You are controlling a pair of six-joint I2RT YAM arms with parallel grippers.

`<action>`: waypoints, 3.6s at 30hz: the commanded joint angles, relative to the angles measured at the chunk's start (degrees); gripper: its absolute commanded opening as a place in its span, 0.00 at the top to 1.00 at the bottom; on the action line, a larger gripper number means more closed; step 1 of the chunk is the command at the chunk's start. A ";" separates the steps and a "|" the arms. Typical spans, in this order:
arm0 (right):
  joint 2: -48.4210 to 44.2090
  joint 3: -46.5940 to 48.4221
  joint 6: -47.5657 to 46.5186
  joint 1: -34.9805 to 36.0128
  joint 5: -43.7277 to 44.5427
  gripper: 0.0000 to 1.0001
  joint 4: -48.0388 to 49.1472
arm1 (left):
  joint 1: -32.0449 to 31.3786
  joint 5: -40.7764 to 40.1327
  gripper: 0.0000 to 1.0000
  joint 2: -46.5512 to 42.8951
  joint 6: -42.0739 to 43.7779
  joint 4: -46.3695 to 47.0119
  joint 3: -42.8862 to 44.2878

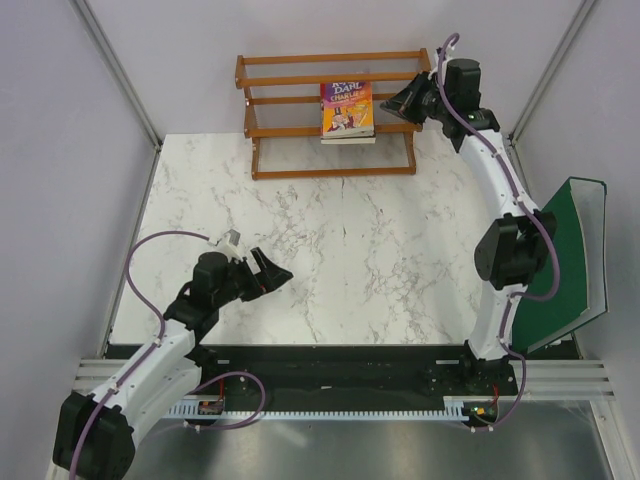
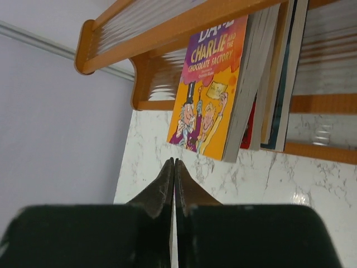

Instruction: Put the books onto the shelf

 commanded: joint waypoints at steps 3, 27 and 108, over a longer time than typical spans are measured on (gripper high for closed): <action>11.19 10.79 0.07 1.85 -0.94 0.98 -2.78 | 0.38 0.14 0.00 0.83 2.63 1.20 -0.23; 7.00 5.27 0.69 3.61 -1.91 0.97 5.66 | 0.30 0.05 0.00 0.39 2.81 1.02 -0.14; -76.50 -72.87 -20.14 4.14 44.21 0.02 -9.01 | 0.38 -4.17 0.00 18.15 18.18 -25.35 33.26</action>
